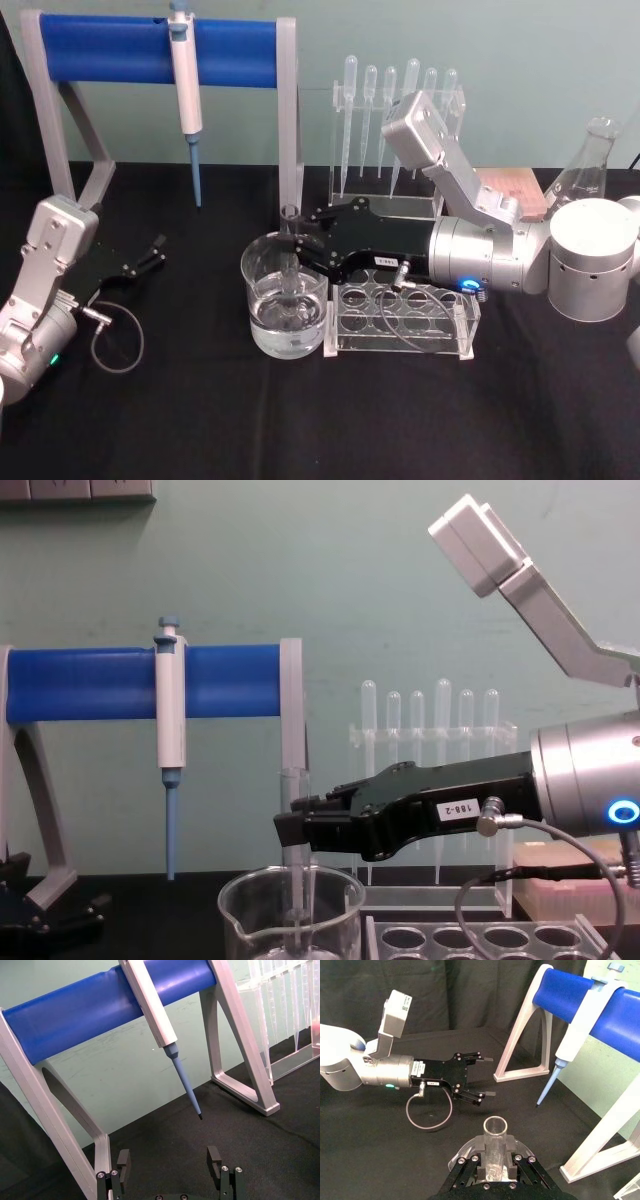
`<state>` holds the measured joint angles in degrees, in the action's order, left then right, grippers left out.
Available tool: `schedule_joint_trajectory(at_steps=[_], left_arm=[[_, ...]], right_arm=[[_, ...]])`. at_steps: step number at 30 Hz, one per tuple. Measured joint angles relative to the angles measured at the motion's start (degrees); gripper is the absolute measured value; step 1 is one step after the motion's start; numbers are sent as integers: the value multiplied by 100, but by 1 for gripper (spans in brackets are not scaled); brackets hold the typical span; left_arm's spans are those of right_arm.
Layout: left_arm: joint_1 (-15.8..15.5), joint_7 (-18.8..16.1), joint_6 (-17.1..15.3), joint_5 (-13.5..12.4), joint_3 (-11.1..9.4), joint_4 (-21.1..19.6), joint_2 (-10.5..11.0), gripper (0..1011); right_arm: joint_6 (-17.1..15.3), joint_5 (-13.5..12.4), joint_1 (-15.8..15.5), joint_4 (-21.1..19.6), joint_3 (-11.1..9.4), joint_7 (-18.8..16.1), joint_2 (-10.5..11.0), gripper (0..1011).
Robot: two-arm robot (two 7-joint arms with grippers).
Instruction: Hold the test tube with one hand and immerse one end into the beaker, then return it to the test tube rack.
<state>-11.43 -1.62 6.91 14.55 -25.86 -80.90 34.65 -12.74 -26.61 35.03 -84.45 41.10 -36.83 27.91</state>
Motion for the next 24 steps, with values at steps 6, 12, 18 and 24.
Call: schedule_joint_trajectory(at_steps=[6,12,18,24], left_arm=[[0,0,0,0,0,0,0,1000],[0,0,0,0,0,0,0,1000],[0,0,0,0,0,0,0,1000],[0,0,0,0,0,0,0,1000]], right_arm=[[0,0,0,0,0,0,0,222],[0,0,0,0,0,0,0,222],[0,0,0,0,0,0,0,222],[0,0,0,0,0,0,0,223]])
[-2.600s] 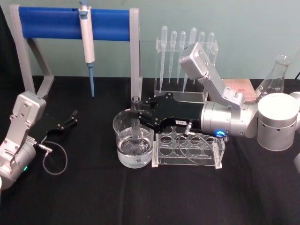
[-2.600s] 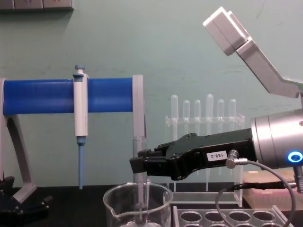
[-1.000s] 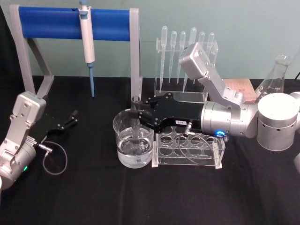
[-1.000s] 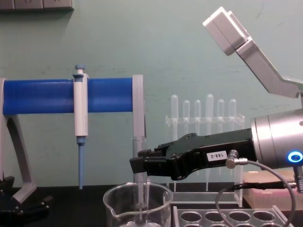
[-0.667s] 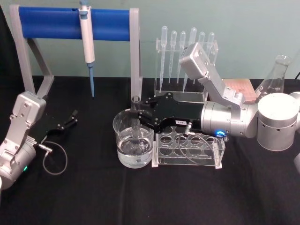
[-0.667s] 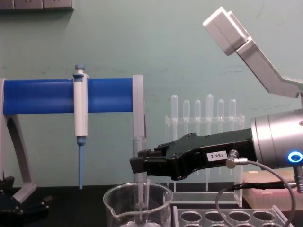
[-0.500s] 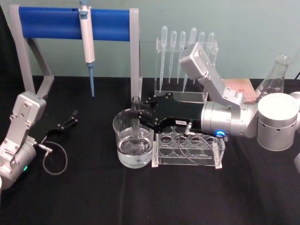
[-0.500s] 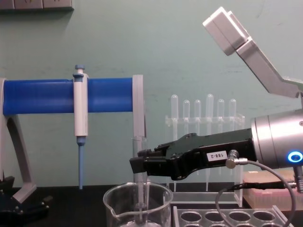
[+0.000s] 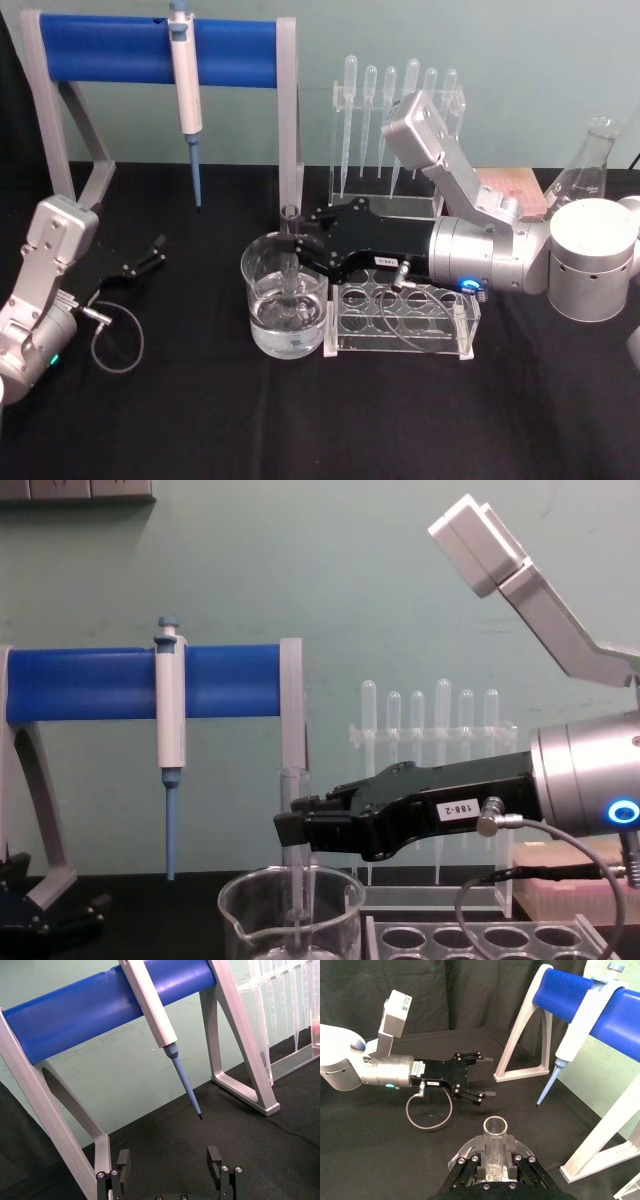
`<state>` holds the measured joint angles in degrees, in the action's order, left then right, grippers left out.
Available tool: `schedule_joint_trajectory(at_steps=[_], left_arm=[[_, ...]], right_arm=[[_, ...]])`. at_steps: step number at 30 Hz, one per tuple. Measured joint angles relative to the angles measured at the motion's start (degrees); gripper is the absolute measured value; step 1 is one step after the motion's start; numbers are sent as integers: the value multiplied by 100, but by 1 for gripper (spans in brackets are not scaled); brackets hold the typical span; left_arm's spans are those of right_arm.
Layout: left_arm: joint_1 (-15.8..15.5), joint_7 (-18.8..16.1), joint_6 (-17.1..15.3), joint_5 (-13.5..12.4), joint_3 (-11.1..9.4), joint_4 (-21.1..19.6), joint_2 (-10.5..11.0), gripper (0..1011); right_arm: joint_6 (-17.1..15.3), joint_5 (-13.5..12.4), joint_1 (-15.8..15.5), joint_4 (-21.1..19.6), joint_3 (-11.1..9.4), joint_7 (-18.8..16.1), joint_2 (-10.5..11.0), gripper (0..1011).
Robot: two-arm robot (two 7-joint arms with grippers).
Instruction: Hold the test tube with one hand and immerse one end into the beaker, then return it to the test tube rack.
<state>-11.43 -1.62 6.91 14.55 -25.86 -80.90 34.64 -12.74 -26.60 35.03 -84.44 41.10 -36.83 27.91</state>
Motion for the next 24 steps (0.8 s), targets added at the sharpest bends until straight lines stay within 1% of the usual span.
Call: schedule_joint_trajectory(at_steps=[24], left_arm=[[0,0,0,0,0,0,0,1000]], right_arm=[[0,0,0,0,0,0,0,222]])
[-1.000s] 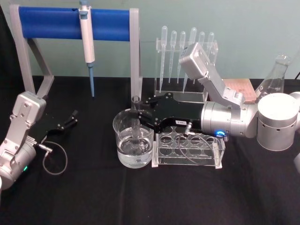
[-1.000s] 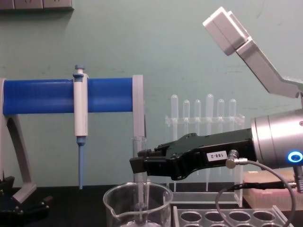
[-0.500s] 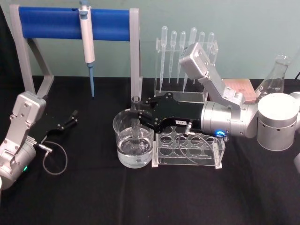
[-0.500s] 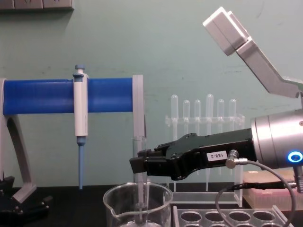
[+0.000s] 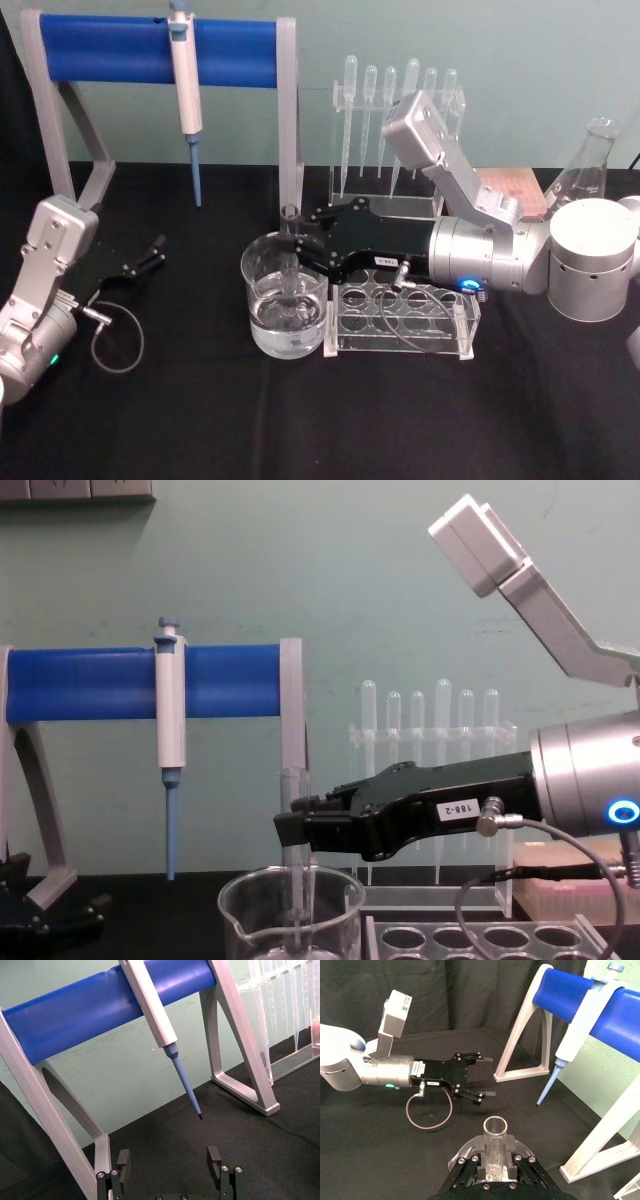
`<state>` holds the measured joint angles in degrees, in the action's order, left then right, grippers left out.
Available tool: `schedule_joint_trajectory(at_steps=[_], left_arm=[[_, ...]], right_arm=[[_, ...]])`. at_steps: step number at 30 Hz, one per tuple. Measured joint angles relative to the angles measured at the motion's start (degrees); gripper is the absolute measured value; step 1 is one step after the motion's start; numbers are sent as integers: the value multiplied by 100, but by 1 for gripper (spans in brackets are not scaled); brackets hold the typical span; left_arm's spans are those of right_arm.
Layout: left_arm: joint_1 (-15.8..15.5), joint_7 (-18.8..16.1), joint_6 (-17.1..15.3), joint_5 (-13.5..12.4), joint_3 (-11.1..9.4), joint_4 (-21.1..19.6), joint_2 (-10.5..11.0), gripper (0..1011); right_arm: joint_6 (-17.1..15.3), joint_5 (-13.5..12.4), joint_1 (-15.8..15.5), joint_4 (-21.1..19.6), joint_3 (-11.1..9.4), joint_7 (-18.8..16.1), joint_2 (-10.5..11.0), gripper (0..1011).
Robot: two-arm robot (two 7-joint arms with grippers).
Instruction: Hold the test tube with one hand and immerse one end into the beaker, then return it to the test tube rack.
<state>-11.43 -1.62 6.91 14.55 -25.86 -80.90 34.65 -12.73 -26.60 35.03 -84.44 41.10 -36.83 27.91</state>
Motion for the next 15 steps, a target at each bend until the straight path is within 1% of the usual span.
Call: schedule_joint_trajectory(at_steps=[15], left_arm=[[0,0,0,0,0,0,0,1000]], right_arm=[[0,0,0,0,0,1,0,222]])
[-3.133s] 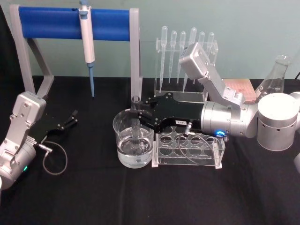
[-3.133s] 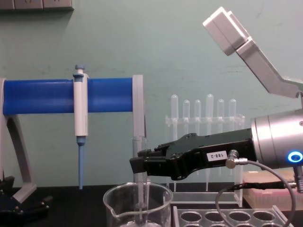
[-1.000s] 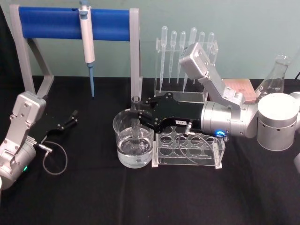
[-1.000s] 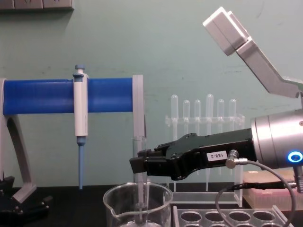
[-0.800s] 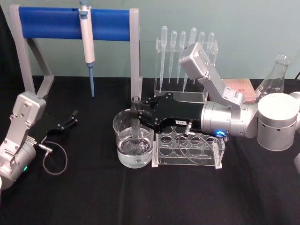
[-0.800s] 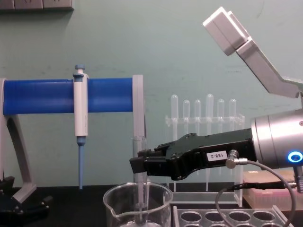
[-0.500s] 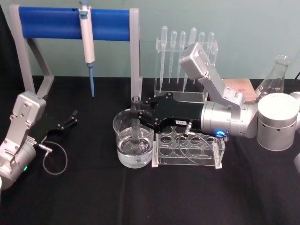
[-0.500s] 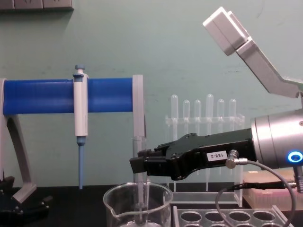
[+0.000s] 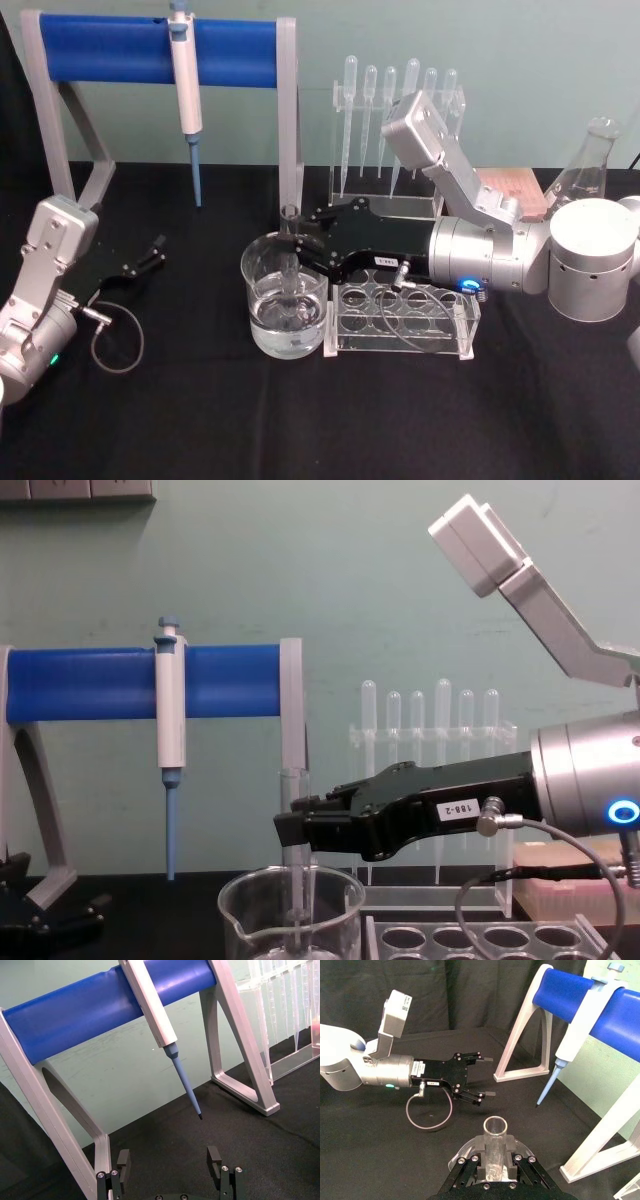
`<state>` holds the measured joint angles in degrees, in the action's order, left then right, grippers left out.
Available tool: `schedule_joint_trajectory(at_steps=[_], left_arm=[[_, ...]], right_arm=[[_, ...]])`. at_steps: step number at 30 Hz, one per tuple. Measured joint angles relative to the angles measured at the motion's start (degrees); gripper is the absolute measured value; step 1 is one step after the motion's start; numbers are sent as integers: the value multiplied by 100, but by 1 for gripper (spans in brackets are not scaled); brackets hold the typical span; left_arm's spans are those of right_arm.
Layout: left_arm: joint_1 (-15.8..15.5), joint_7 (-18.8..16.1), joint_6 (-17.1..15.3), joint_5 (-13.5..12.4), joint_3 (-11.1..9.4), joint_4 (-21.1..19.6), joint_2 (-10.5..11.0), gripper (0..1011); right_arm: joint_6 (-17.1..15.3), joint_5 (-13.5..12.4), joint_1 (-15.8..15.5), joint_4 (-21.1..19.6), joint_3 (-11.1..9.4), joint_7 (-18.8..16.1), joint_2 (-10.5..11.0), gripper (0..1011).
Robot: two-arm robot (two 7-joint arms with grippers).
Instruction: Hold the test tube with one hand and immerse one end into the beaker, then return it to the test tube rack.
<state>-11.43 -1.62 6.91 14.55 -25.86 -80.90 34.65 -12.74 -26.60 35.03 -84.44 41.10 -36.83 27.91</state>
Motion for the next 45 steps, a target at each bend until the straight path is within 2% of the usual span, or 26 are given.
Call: schedule_joint_trajectory(at_steps=[45], left_arm=[[0,0,0,-1,0,0,0,1000]], right_arm=[[0,0,0,0,0,0,0,222]])
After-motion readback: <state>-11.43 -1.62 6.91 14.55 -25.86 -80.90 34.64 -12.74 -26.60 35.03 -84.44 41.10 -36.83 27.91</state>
